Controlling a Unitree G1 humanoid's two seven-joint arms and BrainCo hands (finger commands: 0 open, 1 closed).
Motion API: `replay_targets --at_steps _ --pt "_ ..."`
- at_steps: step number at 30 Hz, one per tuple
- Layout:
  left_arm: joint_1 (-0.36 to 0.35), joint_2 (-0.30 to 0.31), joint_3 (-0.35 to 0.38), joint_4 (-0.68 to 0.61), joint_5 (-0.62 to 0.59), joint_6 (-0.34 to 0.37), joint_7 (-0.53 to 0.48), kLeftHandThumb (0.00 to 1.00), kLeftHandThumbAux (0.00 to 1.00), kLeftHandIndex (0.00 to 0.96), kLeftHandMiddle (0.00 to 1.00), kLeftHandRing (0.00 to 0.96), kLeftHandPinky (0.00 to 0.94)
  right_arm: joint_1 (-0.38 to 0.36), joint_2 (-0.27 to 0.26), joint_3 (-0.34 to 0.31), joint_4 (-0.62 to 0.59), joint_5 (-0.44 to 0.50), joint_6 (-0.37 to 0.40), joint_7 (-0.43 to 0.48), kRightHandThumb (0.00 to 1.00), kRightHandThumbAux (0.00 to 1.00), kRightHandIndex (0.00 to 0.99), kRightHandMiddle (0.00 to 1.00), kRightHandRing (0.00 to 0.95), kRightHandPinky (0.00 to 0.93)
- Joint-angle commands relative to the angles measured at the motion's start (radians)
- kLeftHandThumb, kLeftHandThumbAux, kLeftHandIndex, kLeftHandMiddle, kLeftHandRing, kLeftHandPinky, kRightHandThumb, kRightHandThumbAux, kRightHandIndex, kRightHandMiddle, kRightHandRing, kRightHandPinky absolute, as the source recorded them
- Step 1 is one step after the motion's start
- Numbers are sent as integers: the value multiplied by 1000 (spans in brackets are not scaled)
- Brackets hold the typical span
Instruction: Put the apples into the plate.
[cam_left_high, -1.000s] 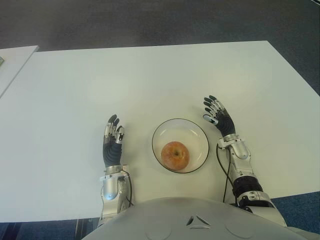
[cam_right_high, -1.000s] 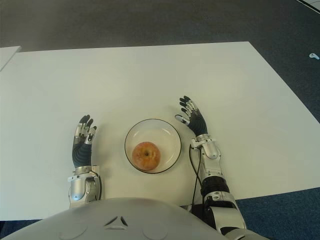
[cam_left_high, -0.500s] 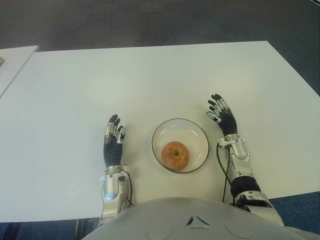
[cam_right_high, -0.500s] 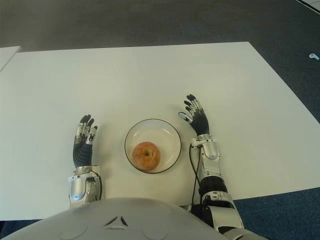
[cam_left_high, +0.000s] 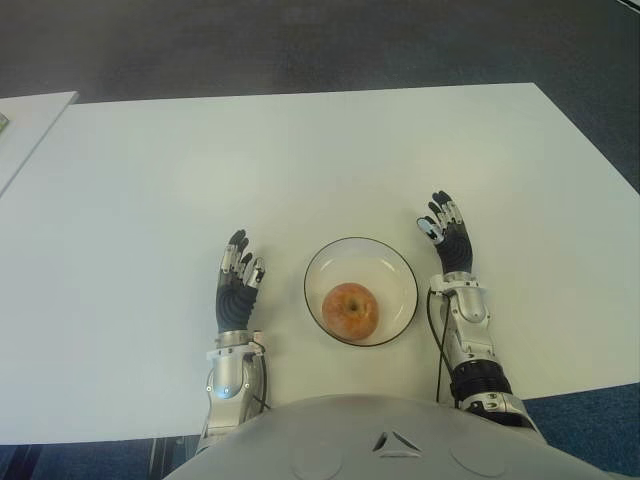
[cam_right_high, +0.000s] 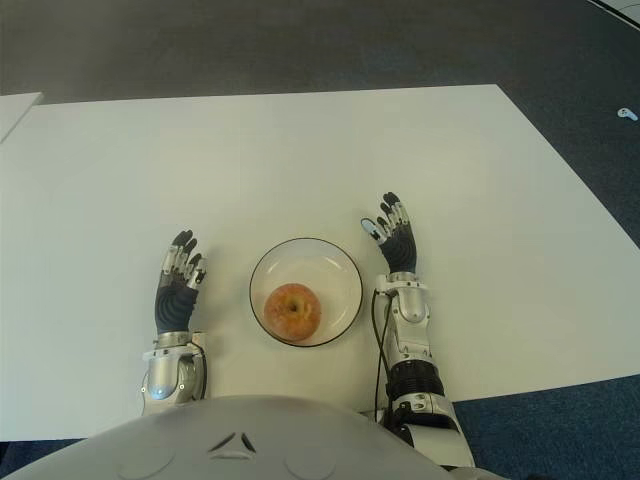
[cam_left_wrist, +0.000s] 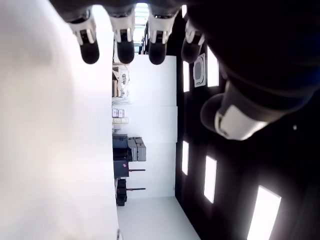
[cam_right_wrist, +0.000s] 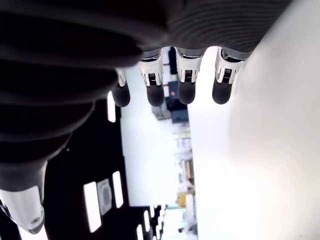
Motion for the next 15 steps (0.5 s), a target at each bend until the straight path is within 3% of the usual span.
replay_targets --at_steps 1,5,8,15 --pt "25 -15 -18 44 28 77 10 25 546 63 30 0 0 62 35 -4 34 12 74 -12 198 575 0 0 0 0" --pt "-7 -23 -37 66 19 90 -9 6 483 43 15 0 0 69 49 -7 25 16 75 -17 208 557 0 0 0 0" --pt "10 -34 -72 -11 41 141 0 1 462 22 4 0 0 75 53 -6 20 10 73 -21 214 548 0 0 0 0" --pt "50 -40 -126 -167 62 270 20 0 518 1 0 0 0 89 57 0 2 -4 69 -23 218 551 0 0 0 0"
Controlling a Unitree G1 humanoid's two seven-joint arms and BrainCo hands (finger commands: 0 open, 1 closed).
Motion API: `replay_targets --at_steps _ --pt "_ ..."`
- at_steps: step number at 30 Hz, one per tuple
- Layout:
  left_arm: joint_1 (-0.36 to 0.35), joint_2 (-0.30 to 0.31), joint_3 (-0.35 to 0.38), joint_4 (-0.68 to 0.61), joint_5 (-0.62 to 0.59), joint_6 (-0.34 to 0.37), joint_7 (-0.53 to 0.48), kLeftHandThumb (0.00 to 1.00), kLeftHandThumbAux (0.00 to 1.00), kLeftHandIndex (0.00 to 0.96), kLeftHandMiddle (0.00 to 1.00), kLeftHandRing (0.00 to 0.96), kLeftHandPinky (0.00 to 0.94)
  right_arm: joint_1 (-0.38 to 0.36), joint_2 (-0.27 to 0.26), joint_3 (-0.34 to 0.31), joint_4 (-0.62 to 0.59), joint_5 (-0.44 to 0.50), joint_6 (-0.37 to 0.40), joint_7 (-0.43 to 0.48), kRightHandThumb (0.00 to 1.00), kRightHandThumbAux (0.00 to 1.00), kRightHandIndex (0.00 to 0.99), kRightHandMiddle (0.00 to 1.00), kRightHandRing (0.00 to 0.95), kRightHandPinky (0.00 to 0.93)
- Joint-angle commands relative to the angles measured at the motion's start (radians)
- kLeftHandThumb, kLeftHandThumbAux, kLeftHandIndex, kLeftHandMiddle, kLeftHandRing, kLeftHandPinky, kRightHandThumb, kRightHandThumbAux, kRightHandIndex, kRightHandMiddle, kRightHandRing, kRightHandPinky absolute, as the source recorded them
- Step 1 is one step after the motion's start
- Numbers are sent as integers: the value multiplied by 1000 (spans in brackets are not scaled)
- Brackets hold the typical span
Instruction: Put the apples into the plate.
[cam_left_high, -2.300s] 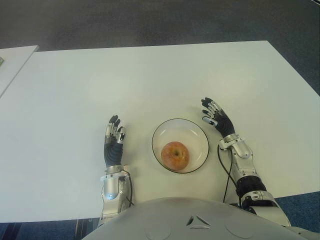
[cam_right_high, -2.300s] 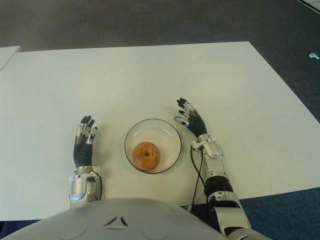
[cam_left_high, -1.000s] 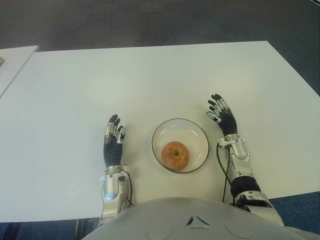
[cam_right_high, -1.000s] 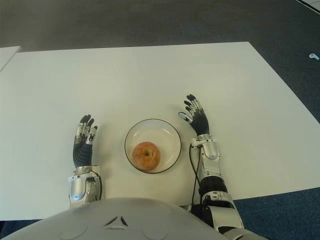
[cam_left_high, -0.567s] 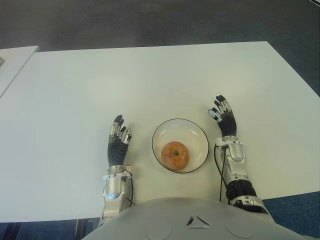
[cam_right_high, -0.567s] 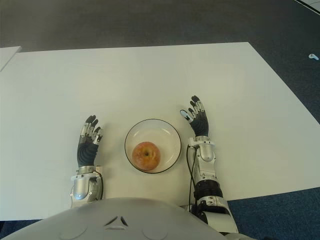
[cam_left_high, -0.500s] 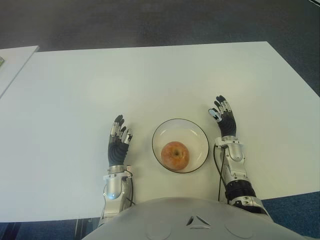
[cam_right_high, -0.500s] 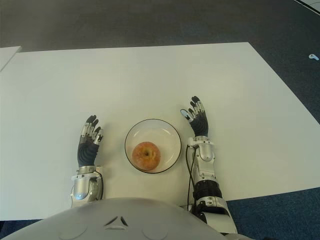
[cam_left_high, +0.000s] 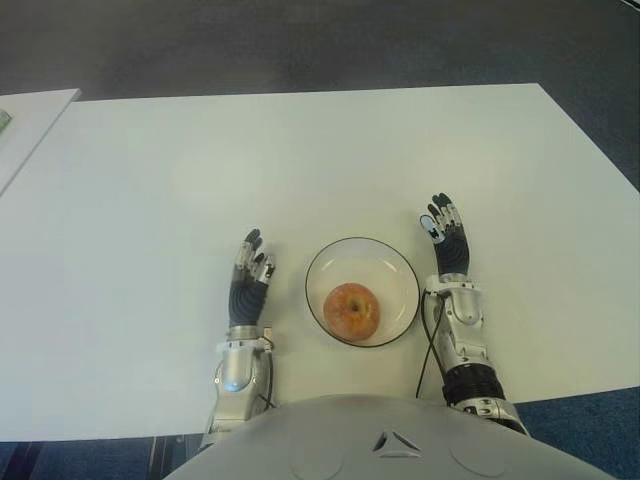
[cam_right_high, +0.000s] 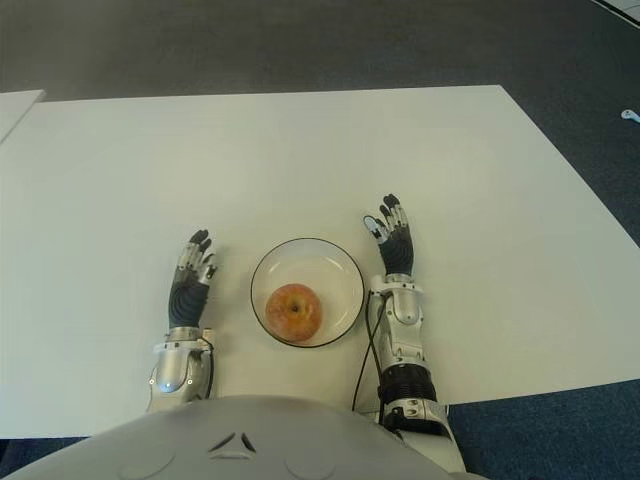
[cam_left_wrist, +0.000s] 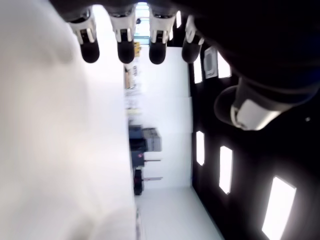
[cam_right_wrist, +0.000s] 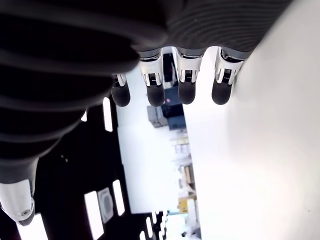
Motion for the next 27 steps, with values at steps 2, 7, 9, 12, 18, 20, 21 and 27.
replay_targets --at_steps 2,7,9,12,18,20,21,27 --pt "39 -46 -38 -73 1 128 17 0 541 0 0 0 0 75 18 10 30 -10 54 -3 214 550 0 0 0 0" --pt "26 -43 -33 -72 -20 184 18 3 601 0 0 0 0 82 10 17 23 -17 56 4 203 553 0 0 0 0" --pt "20 -43 -32 -66 -24 191 20 6 621 0 0 0 0 80 7 17 27 -15 56 9 201 556 0 0 0 0" --pt "18 -44 -37 -73 -27 208 22 4 643 0 0 0 0 79 3 15 35 -9 52 19 200 564 0 0 0 0" --pt "17 -36 -47 -95 -13 271 23 0 627 0 0 0 0 78 -2 15 41 -17 44 22 199 572 0 0 0 0" --pt "16 -32 -50 -105 -8 300 22 0 617 0 0 0 0 80 -5 17 43 -23 37 22 198 572 0 0 0 0" --pt "15 -29 -51 -109 -6 312 22 0 612 0 0 0 0 81 -7 18 43 -26 33 22 197 571 0 0 0 0" --pt "-3 -15 -45 -89 -18 335 14 0 598 0 0 0 0 87 -19 22 44 -40 17 28 188 570 0 0 0 0"
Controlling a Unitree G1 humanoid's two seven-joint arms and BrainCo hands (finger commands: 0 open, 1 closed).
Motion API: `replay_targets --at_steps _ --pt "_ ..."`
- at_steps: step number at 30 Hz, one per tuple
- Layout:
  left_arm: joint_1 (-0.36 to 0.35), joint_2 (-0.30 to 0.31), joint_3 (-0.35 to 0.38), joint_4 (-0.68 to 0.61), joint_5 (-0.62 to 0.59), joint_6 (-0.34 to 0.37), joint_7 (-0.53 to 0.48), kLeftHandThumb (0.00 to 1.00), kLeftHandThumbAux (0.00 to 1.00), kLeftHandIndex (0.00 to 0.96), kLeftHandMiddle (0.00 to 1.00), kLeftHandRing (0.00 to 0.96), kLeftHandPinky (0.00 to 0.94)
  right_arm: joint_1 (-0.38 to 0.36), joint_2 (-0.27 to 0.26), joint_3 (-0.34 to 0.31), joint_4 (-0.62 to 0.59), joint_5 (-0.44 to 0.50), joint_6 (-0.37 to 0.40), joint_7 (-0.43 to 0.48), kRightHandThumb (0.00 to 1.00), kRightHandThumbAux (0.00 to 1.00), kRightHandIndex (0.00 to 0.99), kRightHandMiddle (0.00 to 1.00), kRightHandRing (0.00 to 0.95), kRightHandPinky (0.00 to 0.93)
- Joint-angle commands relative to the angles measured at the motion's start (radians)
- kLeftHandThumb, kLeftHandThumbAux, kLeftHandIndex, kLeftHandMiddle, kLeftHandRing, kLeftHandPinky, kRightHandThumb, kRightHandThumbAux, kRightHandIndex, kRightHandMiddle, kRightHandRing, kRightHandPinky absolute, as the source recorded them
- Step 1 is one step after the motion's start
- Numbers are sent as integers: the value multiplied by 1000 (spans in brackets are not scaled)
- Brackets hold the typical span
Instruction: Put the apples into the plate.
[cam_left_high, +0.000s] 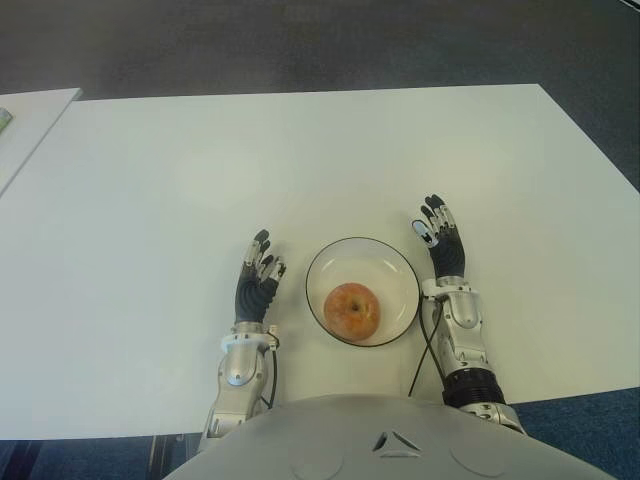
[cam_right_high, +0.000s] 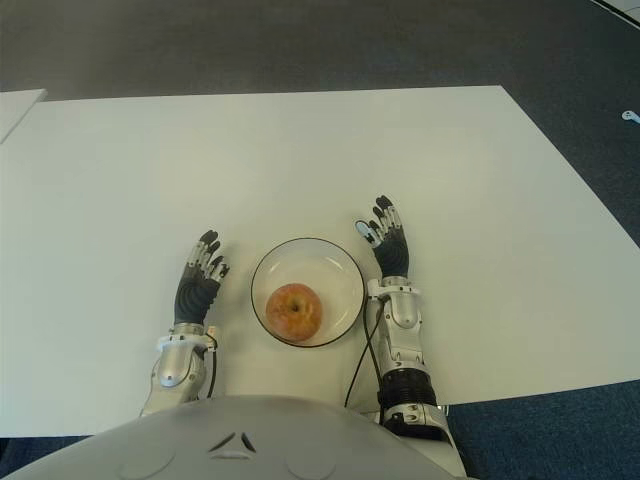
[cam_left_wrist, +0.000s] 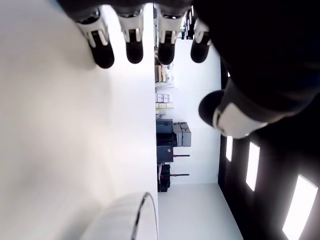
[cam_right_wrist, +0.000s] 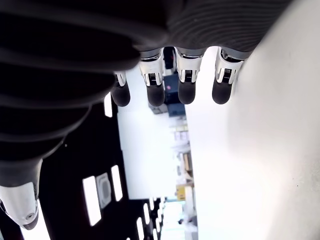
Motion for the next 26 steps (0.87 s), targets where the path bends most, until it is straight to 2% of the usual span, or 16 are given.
replay_targets --at_steps 1,16,22,26 --pt "-18 -19 -4 81 -12 61 -12 0 597 0 0 0 0 66 -5 4 58 -15 25 6 186 569 0 0 0 0" --pt "-43 -13 5 137 -38 32 -22 0 590 0 0 0 0 64 -39 4 109 -34 -31 38 174 529 0 0 0 0" --pt "-48 -19 13 179 -56 0 -21 14 585 0 0 0 0 56 -55 3 135 -36 -47 51 165 532 0 0 0 0" --pt "-55 -27 19 239 -59 -63 -15 18 584 0 0 0 0 52 -60 2 144 -40 -58 49 163 522 0 0 0 0"
